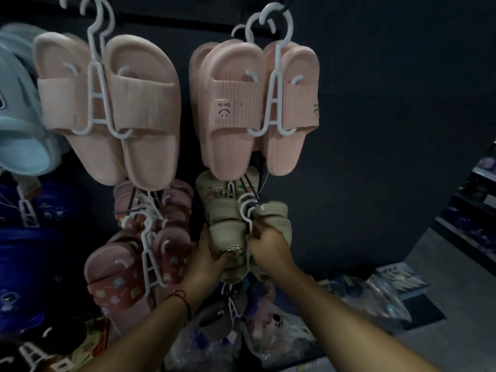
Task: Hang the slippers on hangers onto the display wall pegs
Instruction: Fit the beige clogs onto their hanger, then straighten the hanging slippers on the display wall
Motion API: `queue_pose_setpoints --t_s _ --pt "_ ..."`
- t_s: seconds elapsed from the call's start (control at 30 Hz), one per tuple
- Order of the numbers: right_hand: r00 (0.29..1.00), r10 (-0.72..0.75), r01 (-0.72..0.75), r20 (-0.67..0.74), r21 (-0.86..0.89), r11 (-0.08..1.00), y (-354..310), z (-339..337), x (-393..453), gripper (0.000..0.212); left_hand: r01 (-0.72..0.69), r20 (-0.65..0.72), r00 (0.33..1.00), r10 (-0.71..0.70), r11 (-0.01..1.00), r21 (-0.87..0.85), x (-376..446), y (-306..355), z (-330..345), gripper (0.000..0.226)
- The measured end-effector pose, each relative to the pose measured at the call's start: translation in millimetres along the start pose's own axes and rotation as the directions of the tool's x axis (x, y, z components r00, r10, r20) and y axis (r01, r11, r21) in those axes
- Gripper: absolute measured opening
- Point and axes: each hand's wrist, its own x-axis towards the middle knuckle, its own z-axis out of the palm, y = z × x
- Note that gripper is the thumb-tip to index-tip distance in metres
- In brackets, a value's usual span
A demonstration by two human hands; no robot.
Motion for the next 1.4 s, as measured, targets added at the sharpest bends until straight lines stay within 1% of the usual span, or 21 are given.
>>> queue_pose_setpoints --t_s 0.07,0.13,0.2,0.27,0.33,0.4,0.43,0.5,0.57,0.6,0.67,0.7,0.77,0.83,0.9,0.93,1.0,1.13,1.23,1.3,1.4 --pt "0.999 -0.004 0.003 0.033 0.040 0.999 0 -2 -10 0.044 -0.010 0.007 1.000 0.010 1.000 0.010 -1 -1 1 0.090" --pt "0.997 -0.041 0.043 0.067 -0.027 0.999 -2 -3 -20 0.055 -0.012 0.006 1.000 0.012 1.000 0.012 -2 -1 2 0.090" --pt "0.991 -0.108 0.116 0.081 -0.097 0.989 -2 -4 -34 0.056 -0.021 0.012 1.000 0.021 1.000 0.019 -7 3 1 0.088" --pt "0.984 -0.148 0.159 0.104 -0.116 0.980 -7 -12 -47 0.052 -0.036 0.011 0.999 0.036 0.999 0.031 -10 3 -1 0.091" --pt "0.981 -0.149 0.167 0.123 -0.157 0.973 -9 -25 -58 0.045 -0.049 0.007 0.999 0.048 0.996 0.071 -18 7 -5 0.090" --pt "0.981 -0.121 0.152 0.149 -0.218 0.964 -8 -42 -67 0.045 -0.040 0.006 0.999 0.040 0.991 0.128 -29 17 -11 0.081" --pt "0.981 -0.112 0.150 0.159 -0.253 0.956 -8 -52 -70 0.049 -0.033 0.024 0.999 0.029 0.984 0.174 -33 24 -18 0.078" --pt "0.979 -0.109 0.161 0.174 -0.321 0.933 -12 -74 -77 0.053 -0.016 0.117 0.993 -0.017 0.960 0.278 -44 46 -37 0.080" --pt "0.972 -0.136 0.202 0.193 -0.379 0.903 -24 -97 -82 0.053 -0.069 0.187 0.982 0.003 0.934 0.351 -58 76 -60 0.088" --pt "0.968 -0.146 0.220 0.206 -0.403 0.888 -32 -108 -86 0.053 -0.106 0.186 0.982 0.033 0.913 0.395 -66 93 -72 0.085" --pt "0.958 -0.178 0.260 0.223 -0.429 0.865 -52 -132 -96 0.052 -0.164 0.156 0.983 0.096 0.842 0.513 -85 135 -97 0.068" --pt "0.953 -0.208 0.287 0.222 -0.432 0.855 -63 -142 -102 0.051 -0.192 0.143 0.981 0.133 0.784 0.590 -92 155 -111 0.064" --pt "0.937 -0.274 0.345 0.218 -0.448 0.825 -86 -163 -113 0.048 -0.227 0.143 0.973 0.182 0.627 0.745 -104 192 -137 0.067" --pt "0.922 -0.317 0.387 0.222 -0.474 0.791 -112 -179 -122 0.052 -0.193 0.134 0.979 0.155 0.480 0.856 -115 221 -164 0.076" --pt "0.910 -0.353 0.415 0.219 -0.474 0.776 -138 -192 -130 0.056 -0.149 0.102 0.984 0.143 0.372 0.916 -128 245 -191 0.088" --pt "0.904 -0.368 0.428 0.217 -0.465 0.775 -153 -197 -135 0.056 -0.127 0.077 0.984 0.161 0.335 0.934 -136 256 -207 0.092" --pt "0.886 -0.405 0.463 0.225 -0.452 0.763 -183 -205 -144 0.057 -0.062 0.010 0.984 0.176 0.291 0.955 -153 271 -241 0.088" --pt "0.859 -0.468 0.511 0.210 -0.417 0.752 -251 -211 -165 0.057 0.070 -0.113 0.984 0.140 0.284 0.956 -190 291 -316 0.092" --pt "0.817 -0.555 0.572 0.159 -0.354 0.740 -301 -204 -179 0.053 0.143 -0.194 0.971 0.138 0.314 0.939 -219 304 -374 0.108" --pt "0.794 -0.591 0.602 0.143 -0.323 0.730 -336 -193 -189 0.047 0.173 -0.225 0.964 0.141 0.310 0.935 -237 311 -413 0.120" --pt "0.760 -0.637 0.643 0.131 -0.296 0.706 -396 -165 -208 0.049 0.196 -0.255 0.952 0.166 0.309 0.931 -263 316 -476 0.113"
